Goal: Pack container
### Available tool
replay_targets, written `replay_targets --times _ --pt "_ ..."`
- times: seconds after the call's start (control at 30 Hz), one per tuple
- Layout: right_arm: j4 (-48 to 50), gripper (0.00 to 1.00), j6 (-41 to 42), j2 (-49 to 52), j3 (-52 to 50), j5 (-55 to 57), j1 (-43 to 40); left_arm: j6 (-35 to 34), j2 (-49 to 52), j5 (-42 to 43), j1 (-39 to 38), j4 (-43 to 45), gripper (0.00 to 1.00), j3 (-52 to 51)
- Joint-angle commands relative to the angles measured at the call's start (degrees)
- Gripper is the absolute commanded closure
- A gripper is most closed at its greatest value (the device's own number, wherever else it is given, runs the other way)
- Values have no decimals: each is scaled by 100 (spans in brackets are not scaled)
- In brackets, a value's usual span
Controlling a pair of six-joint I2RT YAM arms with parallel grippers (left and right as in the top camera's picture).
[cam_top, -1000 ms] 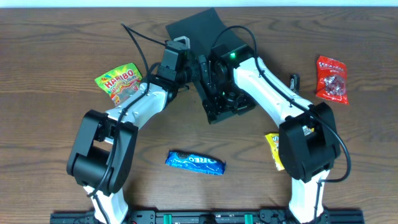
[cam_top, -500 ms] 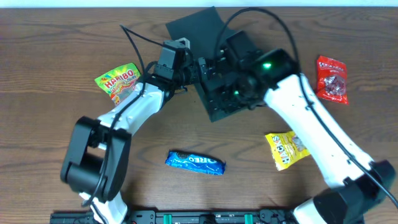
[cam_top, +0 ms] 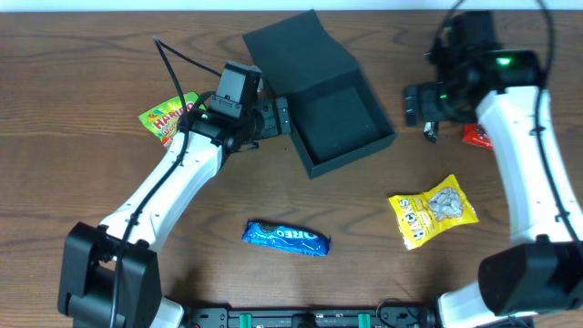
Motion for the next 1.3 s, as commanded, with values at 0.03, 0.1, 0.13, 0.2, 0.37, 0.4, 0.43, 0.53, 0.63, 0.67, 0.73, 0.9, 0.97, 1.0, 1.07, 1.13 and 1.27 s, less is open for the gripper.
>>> replay_targets --times 0.03,0.1,0.13,0.2,0.37,0.4,0.43,0.53,0.63,0.67,0.73,0.9,0.97,1.0,1.07,1.13,1.27 --pt "50 1 -175 260 26 44 -407 -190 271 -450 20 -39 4 61" --pt "48 1 -175 426 26 2 -483 -188 446 -457 20 94 5 61" --pt "57 1 -175 577 26 -42 -487 -195 597 -529 26 227 5 61" --pt "66 1 -175 787 26 -39 -470 -293 804 -570 55 422 5 68" --pt "151 1 -175 1296 26 -103 -459 -472 1467 -575 378 549 5 426" --pt "160 1 -175 1349 26 -105 -459 -472 1567 -573 457 527 4 516" --pt "173 1 -175 1408 26 -103 -459 -466 1676 -592 531 520 5 619" --pt "201 1 -175 1480 26 -107 -459 -463 1915 -684 669 505 4 870" --pt "251 1 -177 1504 26 -142 -457 -417 2138 -793 710 505 4 1152" --pt "280 1 -175 1504 26 -149 -457 -417 2221 -890 708 503 4 1261" --pt "369 1 -175 1508 26 -149 -452 -398 2363 -1008 699 490 4 1427" --pt "575 1 -177 1510 26 -146 -455 -354 2686 -1145 693 378 4 1711" --pt "680 1 -177 1510 22 -146 -455 -330 2693 -1270 693 367 4 1711" --pt "708 1 -177 1510 22 -146 -452 -308 2691 -1287 693 369 4 1714" --pt "730 1 -177 1513 17 -151 -448 -269 2691 -1300 693 363 5 1714" --pt "680 1 -221 1565 15 -289 -437 -267 2691 -1307 693 356 5 1714" --pt "553 1 -225 1790 -37 -393 -387 -269 2691 -1305 693 369 5 1714"
